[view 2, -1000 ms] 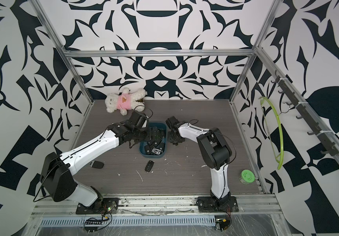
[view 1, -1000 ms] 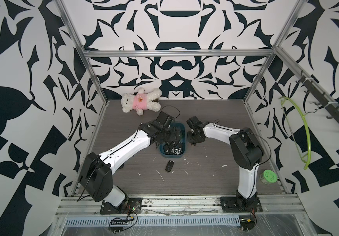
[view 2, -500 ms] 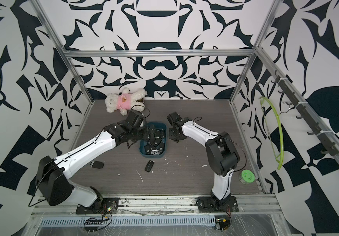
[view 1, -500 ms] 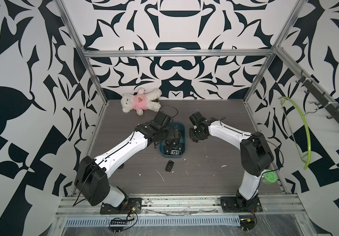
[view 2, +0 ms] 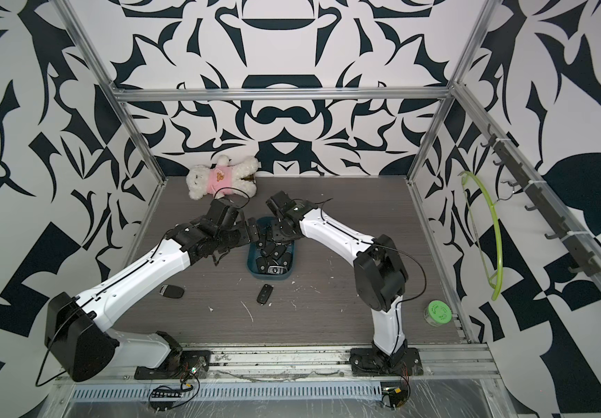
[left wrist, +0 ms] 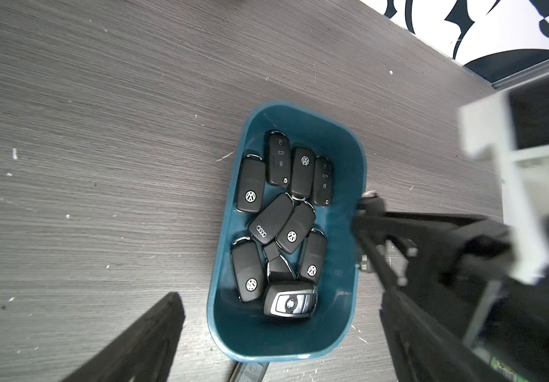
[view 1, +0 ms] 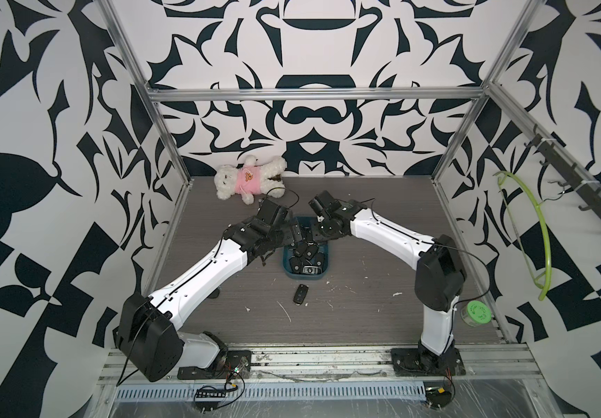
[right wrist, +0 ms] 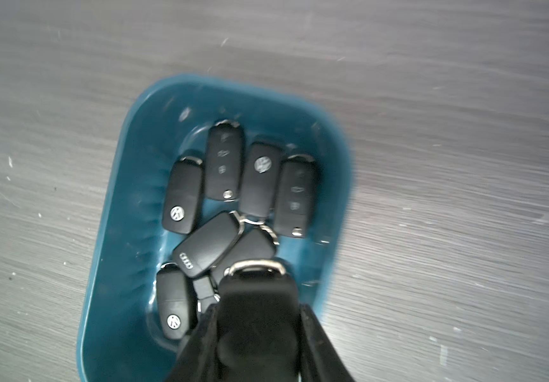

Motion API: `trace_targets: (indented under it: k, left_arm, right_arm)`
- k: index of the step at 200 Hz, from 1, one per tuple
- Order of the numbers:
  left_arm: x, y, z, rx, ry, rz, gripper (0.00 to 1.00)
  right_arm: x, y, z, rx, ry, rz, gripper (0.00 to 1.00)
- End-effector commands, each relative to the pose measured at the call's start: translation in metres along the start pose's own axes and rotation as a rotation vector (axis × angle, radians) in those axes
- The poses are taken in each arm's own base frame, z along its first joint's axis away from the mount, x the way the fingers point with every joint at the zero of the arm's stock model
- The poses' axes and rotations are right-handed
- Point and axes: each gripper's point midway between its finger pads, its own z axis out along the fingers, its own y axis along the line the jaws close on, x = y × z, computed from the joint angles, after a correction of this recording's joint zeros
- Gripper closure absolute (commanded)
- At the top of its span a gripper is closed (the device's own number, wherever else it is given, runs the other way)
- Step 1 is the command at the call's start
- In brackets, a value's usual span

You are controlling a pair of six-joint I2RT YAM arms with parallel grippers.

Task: Place the car key into the storage box
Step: Place the car key in the storage box.

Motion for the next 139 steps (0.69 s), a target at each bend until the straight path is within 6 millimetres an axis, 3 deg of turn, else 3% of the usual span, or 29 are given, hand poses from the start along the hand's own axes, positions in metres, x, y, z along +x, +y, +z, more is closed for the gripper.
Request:
trace_targets:
  k: [1,68,139]
  left_arm:
    - [0.004,0.011,-0.004,-0.029,0.002,-0.009,0.01]
    - [0.007,0.018,-0.007,-0.038,-0.007,-0.02,0.01]
    - [0.008,0.019,-0.006,-0.039,-0.001,-0.025,0.01]
  right_arm:
    - [0.001,0.006,0.001,0.022,0.02,0.009,0.68]
    - [0.022,-0.004,0.018,0.105,0.083,0.059,0.68]
    - [0.026,-0.003,0.038,0.133,0.12,0.065,0.63]
